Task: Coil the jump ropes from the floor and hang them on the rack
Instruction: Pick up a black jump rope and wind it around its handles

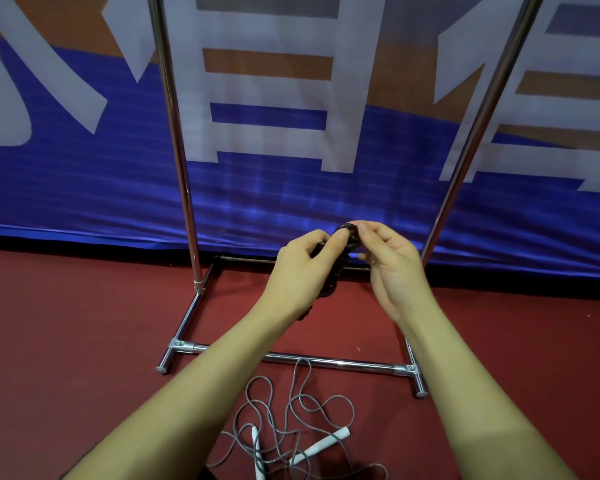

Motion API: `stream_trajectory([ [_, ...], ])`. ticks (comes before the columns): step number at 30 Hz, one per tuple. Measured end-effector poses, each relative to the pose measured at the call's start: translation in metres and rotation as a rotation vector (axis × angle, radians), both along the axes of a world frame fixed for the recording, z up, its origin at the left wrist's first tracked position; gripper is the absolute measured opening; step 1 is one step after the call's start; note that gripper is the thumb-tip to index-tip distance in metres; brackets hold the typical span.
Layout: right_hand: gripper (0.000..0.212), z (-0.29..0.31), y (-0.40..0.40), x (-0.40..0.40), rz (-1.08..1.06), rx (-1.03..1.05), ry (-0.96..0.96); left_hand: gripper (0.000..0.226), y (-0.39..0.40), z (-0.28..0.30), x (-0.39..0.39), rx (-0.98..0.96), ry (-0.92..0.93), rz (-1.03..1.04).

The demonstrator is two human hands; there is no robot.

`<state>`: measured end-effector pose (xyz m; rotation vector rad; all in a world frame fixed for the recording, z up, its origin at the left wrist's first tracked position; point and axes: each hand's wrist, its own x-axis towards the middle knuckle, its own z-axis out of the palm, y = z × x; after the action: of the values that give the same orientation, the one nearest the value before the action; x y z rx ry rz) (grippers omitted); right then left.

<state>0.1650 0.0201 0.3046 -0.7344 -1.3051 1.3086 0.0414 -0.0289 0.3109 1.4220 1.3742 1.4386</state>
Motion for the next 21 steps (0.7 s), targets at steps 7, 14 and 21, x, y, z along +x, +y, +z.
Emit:
stream_trajectory([
  [7,0.012,0.006,-0.004,0.003,0.077,-0.118,0.098,0.042,0.001,-0.002,-0.003,-0.016,-0.018,0.024],
  [14,0.013,0.009,-0.008,0.005,-0.016,-0.054,0.1,0.04,0.001,0.0,-0.003,-0.046,-0.105,-0.007],
  [21,0.015,0.014,-0.006,0.008,-0.258,0.072,0.056,0.029,-0.005,0.004,-0.005,-0.083,-0.087,-0.173],
])
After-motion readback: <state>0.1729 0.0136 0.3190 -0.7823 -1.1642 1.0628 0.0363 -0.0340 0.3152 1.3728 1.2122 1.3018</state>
